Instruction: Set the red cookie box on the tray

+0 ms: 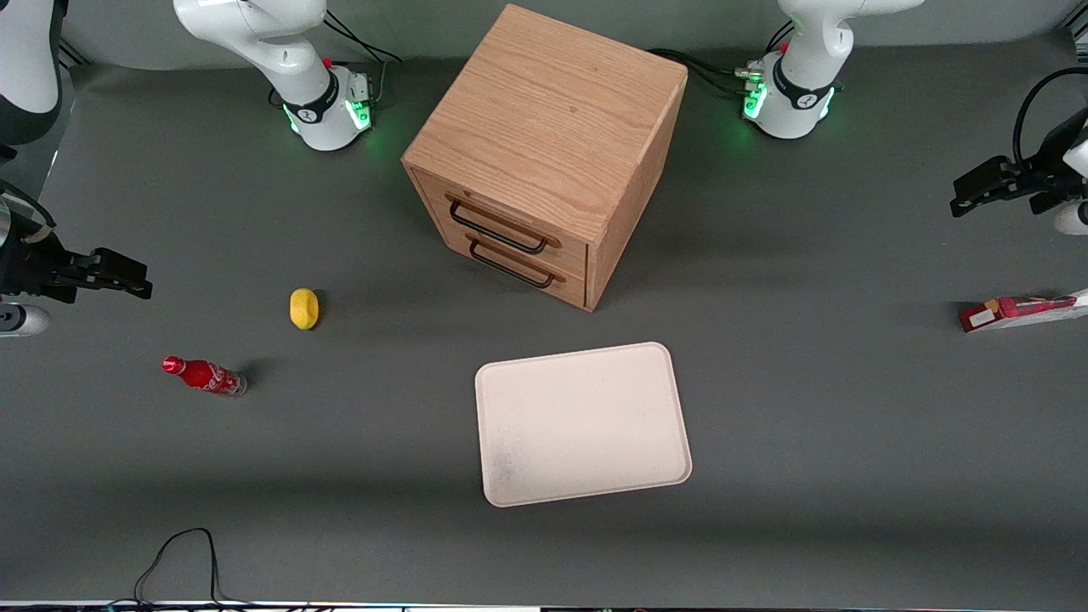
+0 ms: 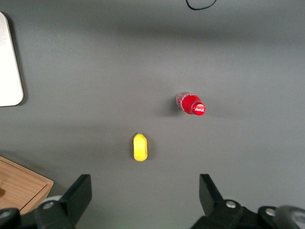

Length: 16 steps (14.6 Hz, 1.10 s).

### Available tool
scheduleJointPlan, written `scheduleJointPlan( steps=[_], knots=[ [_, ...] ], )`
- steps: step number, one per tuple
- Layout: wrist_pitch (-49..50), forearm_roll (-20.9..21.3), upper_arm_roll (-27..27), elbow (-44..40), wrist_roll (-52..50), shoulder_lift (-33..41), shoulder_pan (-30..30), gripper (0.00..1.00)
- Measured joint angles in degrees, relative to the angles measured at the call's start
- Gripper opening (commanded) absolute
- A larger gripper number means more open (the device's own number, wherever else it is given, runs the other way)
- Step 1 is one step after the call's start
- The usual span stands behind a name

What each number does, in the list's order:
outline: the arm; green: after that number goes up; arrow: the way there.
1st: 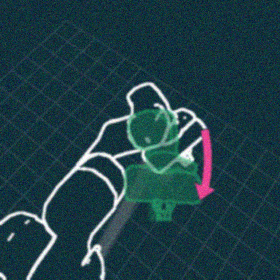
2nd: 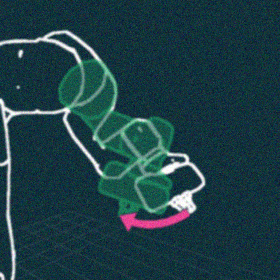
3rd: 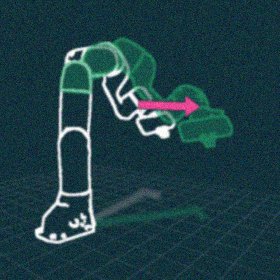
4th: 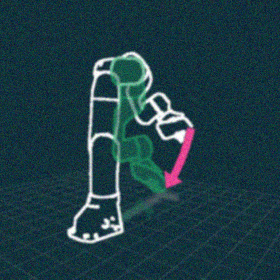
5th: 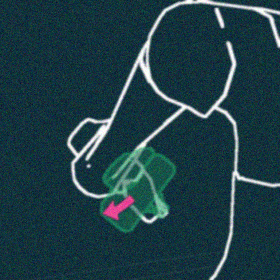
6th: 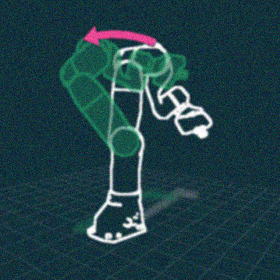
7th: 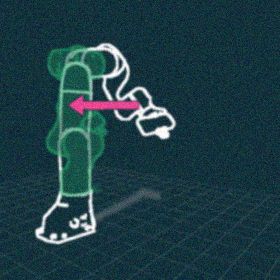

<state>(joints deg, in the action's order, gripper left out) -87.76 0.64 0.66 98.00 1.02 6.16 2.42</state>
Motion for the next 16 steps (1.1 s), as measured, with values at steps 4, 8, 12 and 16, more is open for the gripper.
scheduleJointPlan(
  steps=[4, 8, 12, 16],
  knots=[
    [2.57, 1.18, 0.52, -0.41, 0.04, -0.07, -0.12, 1.00],
    [2.52, 1.26, 0.57, -0.57, 0.06, -0.32, -0.13, 1.00],
    [2.71, 1.40, 0.57, -0.84, 0.06, -0.33, -0.13, 1.00],
    [3.63, 1.58, 0.08, -1.04, 0.27, -0.33, 0.08, 1.00]
  ],
)
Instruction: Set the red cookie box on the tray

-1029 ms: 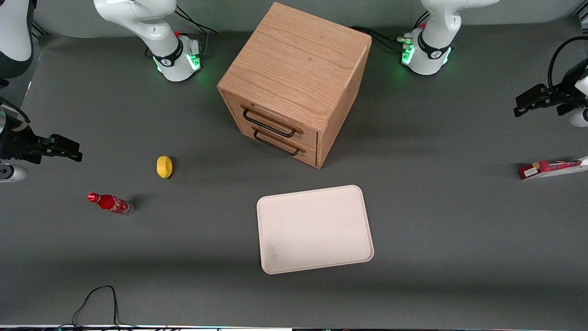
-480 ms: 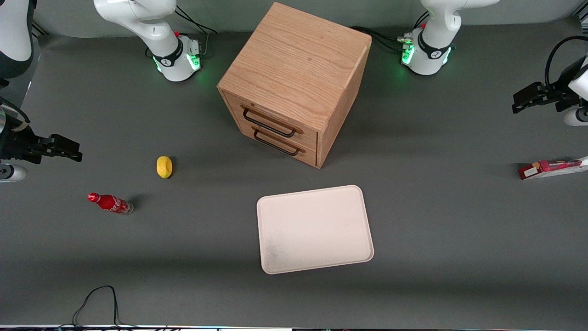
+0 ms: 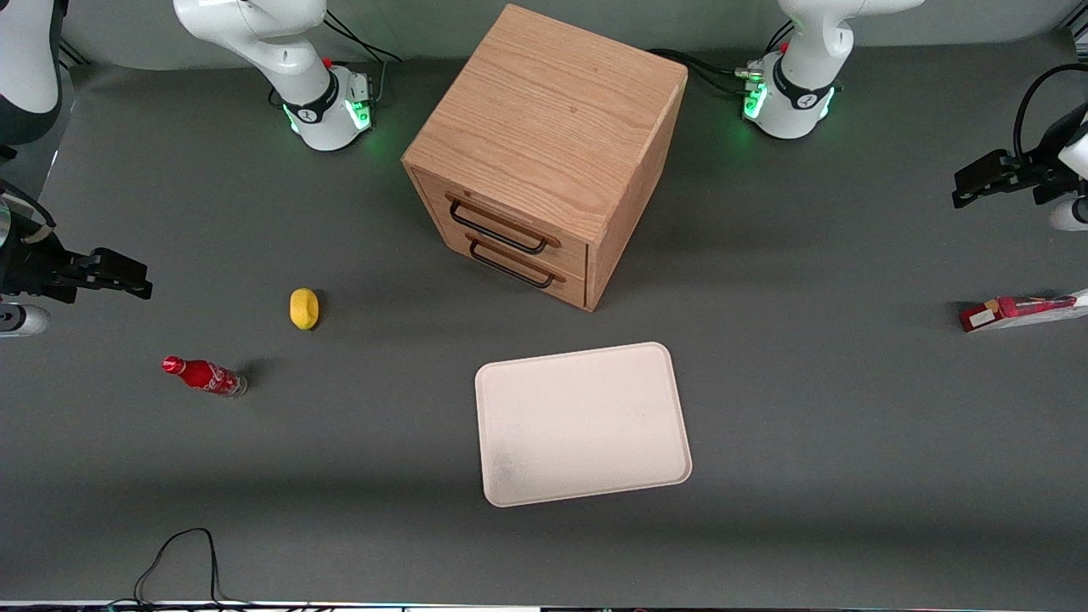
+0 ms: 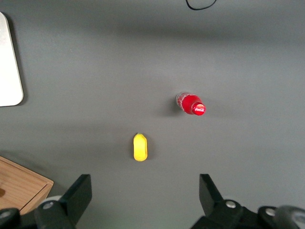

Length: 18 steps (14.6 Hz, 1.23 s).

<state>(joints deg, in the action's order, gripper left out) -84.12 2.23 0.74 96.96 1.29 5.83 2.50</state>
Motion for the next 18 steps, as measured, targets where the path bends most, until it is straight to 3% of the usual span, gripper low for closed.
scheduleJointPlan(
  steps=[5, 8, 13, 18],
  knots=[
    [0.50, 0.49, -0.50, -0.76, 2.96, 0.00, 2.13, 1.00],
    [0.57, 0.90, -0.80, -2.13, 13.26, -0.27, 7.65, 1.00],
    [0.31, 2.82, -1.37, -6.25, 44.09, -4.18, 21.54, 1.00],
    [-0.18, 3.40, -1.42, -17.87, 80.27, -14.84, 32.66, 1.00]
  ],
)
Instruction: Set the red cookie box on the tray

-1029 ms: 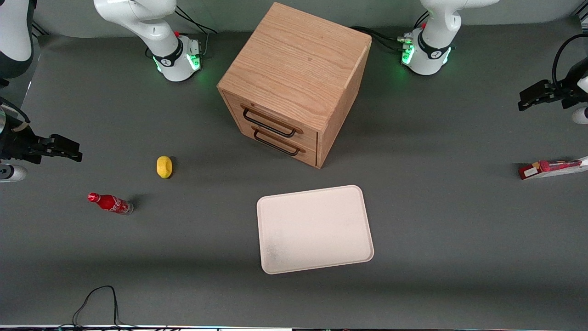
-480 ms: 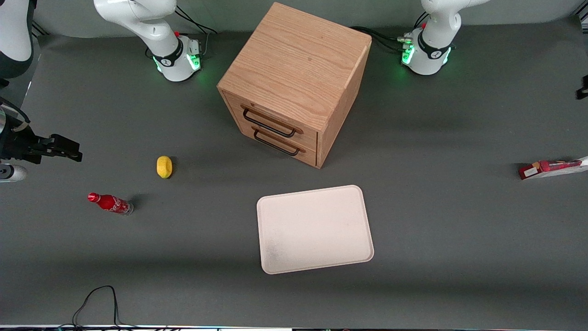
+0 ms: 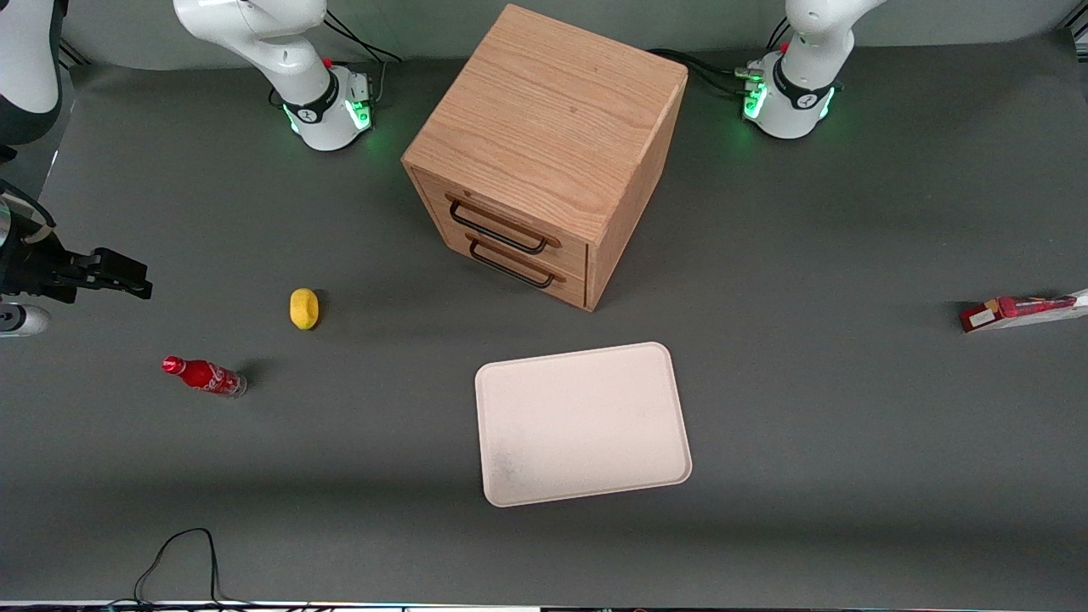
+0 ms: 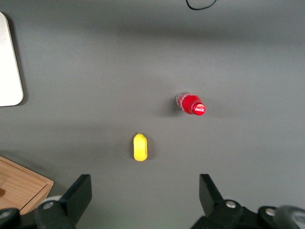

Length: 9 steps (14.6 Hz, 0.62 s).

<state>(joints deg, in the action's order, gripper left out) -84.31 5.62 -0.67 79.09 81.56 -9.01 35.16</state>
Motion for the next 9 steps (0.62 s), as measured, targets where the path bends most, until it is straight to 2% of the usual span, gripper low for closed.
scheduleJointPlan(
  steps=[3, 9],
  knots=[
    [-1.42, -0.08, 0.06, -5.35, 13.39, -5.81, 2.48, 1.00],
    [-4.55, -0.10, 0.27, -3.77, 21.80, -7.65, 2.75, 1.00]
  ],
)
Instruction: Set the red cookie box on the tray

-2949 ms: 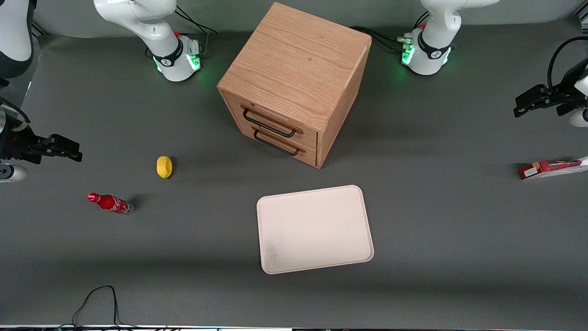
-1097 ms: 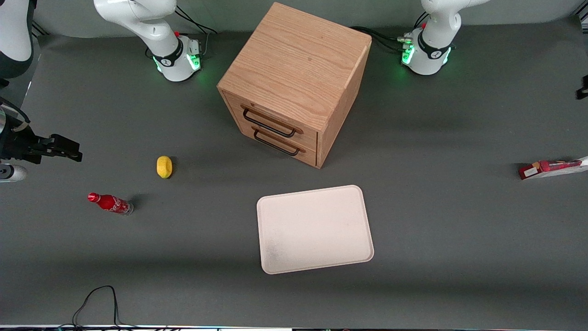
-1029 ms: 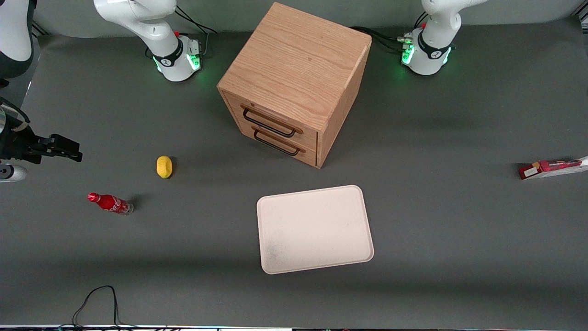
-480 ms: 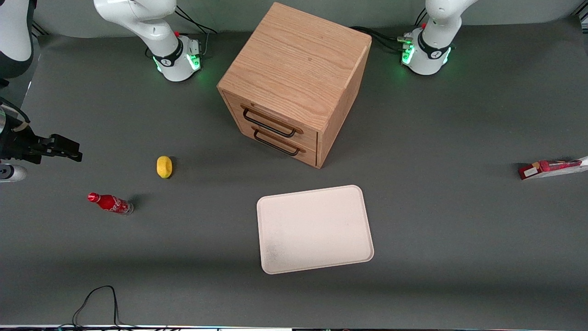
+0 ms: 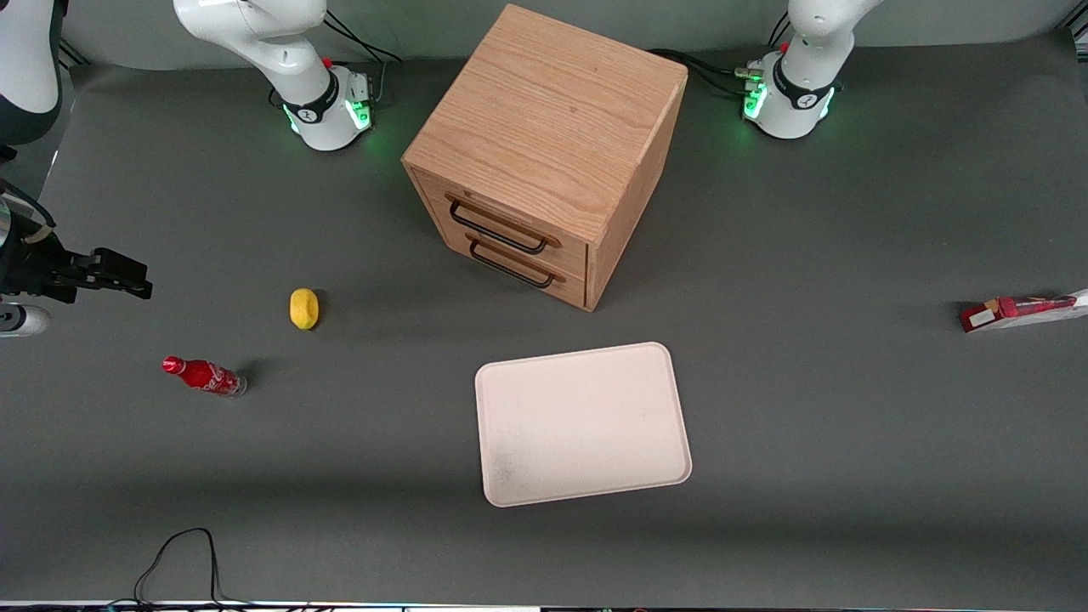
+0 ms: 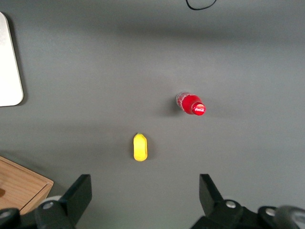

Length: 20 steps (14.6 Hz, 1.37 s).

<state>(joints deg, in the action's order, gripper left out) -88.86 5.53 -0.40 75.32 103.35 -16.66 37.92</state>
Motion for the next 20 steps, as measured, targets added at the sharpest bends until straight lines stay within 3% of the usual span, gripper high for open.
scheduleJointPlan(
  steps=[3, 8, 12, 15, 20],
  knots=[
    [-7.84, 0.00, 0.00, 7.85, 2.24, 1.00, 0.15, 0.99],
    [-26.66, -2.61, -0.03, 30.52, 7.78, 7.65, 2.03, 0.98],
    [-41.21, -3.34, 0.01, 43.38, 13.91, 7.73, 2.67, 0.98],
    [-48.53, -4.50, 0.47, 47.17, 18.74, 5.29, 2.63, 0.98],
    [-54.90, -4.64, 2.28, 46.56, 21.40, 0.86, 1.99, 0.98]
  ],
)
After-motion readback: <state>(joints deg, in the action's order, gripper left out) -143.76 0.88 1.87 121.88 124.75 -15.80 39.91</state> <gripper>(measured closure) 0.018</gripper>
